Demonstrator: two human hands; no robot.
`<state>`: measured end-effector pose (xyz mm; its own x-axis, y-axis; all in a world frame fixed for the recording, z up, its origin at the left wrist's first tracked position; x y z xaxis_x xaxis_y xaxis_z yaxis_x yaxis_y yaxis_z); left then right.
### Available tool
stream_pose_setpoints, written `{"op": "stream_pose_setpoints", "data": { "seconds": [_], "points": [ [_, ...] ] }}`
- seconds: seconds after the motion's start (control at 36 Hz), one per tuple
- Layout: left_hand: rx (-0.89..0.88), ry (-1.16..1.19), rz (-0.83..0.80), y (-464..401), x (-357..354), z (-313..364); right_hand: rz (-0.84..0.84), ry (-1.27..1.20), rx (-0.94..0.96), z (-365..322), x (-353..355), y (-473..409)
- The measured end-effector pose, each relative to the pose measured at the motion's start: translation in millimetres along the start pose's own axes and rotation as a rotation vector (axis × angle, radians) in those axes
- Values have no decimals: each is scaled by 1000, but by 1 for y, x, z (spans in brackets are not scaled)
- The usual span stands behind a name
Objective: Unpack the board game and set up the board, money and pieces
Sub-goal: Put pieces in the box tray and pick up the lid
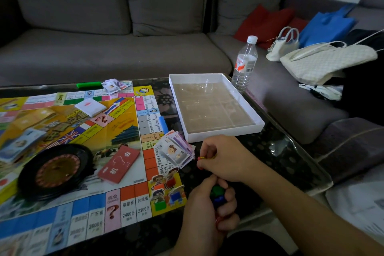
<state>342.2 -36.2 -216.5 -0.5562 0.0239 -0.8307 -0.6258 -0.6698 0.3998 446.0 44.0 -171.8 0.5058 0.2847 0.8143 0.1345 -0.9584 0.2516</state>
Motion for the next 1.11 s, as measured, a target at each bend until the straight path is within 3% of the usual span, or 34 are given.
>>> {"op": "stream_pose_setpoints", "data": {
  "seconds": [0.42,0.53,0.67,0.78,0.86,0.92,0.97,1.06,1.11],
  "points": [
    [29,52,40,-3,-3,0,79,-273,13,8,28,26],
    [26,74,52,-6,-5,3,113,-320,95,-3,46,47],
    [15,48,41,-6,-12,10,-52,-168,175,-19,32,70],
    [20,6,73,-3,-17,9,6,-51,194,-12,21,77],
    [16,45,96,-4,-17,9,161,-296,168,-5,21,85],
    [-28,27,100,-6,-19,11,342,-462,29,5,16,87],
    [-125,-68,127,-8,-27,17,403,-792,-168,18,4,85],
    [-312,-281,159,-10,-50,28,135,-1589,-255,9,-20,78],
    [-451,-551,202,-14,-60,32,-3,-1915,-193,-5,-22,77]
  ]
}}
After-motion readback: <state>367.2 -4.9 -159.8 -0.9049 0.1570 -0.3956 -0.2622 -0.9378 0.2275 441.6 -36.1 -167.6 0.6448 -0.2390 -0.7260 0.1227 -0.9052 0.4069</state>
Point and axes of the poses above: each hand's wrist, its own y-axis away from the middle knuckle, its own x-axis out of the back of the hand, z = x × y, the point moved 3 cm from there along -y, towards the middle knuckle, and after that the axes turned 11 degrees about -z, right-handed, at the moved point
